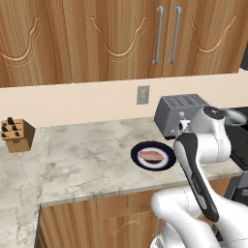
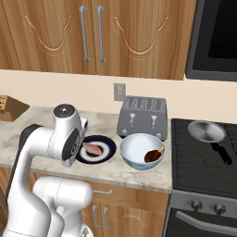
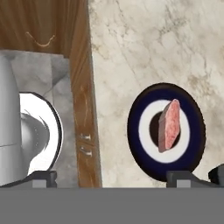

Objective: Place one of the steaks on the plate and the other in the bowl. Then place the bowl in the fridge.

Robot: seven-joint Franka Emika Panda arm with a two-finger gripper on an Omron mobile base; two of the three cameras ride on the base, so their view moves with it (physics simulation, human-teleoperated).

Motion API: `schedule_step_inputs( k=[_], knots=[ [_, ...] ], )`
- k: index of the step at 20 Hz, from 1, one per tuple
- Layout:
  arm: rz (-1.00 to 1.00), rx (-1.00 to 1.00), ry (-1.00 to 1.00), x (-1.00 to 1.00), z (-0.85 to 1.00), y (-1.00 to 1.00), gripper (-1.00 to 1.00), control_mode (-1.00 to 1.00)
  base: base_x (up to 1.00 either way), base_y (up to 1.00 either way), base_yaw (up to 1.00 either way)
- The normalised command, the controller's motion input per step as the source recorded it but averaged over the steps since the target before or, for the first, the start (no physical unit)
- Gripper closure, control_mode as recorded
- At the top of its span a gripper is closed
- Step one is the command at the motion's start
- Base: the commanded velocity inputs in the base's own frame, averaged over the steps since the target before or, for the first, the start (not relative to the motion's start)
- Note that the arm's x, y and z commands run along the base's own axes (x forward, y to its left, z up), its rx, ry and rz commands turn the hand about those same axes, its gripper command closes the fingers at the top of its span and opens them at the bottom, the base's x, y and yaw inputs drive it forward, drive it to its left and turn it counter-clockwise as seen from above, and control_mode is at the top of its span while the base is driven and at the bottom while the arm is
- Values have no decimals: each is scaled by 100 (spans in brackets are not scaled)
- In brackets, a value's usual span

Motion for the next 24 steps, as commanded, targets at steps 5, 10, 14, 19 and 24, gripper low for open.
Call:
schedule_step_inputs(
  k=[5, 10, 14, 19, 24],
  knots=[
    [6, -11, -14, -37, 0, 0, -100, -100, 0, 0, 0],
    [5, -16, -18, -42, 0, 0, -100, -100, 0, 0, 0],
    [2, -6, -8, -15, 0, 0, -100, -100, 0, 0, 0],
    [1, -1, -1, -3, 0, 0, -100, 100, -30, 0, 1],
    [0, 0, 0, 0, 0, 0, -100, 100, -62, -17, 0]
  ],
)
